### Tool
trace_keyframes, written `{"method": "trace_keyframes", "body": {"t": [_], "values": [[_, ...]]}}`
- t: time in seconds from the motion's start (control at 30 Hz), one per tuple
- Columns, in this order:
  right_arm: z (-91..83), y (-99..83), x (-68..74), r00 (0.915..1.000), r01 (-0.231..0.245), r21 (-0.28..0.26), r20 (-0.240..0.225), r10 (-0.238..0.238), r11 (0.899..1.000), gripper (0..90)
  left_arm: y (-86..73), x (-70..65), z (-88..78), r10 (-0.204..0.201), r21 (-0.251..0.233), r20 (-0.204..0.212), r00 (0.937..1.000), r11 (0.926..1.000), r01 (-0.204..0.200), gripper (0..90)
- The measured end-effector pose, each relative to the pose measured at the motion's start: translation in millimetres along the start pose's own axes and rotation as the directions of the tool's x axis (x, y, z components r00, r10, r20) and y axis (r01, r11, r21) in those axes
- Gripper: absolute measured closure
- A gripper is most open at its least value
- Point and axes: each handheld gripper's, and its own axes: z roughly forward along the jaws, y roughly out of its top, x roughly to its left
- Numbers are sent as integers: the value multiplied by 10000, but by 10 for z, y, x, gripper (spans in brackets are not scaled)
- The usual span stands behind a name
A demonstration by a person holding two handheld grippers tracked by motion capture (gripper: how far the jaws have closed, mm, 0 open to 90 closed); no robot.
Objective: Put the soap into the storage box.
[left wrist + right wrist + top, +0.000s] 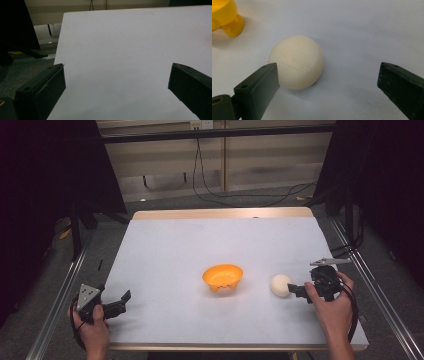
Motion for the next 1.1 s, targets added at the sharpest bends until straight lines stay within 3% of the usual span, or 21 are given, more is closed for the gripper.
{"method": "trace_keyframes", "body": {"t": [0.6,1.1], "values": [[179,134,194,9996,267,505,-112,-261,9984,27,1,-4,2,54,16,-64,10000,10000,-53,11],[291,180,264,9998,153,808,-136,-143,9966,36,3,-2,8,33,77,-47,10000,10000,-32,11]]}}
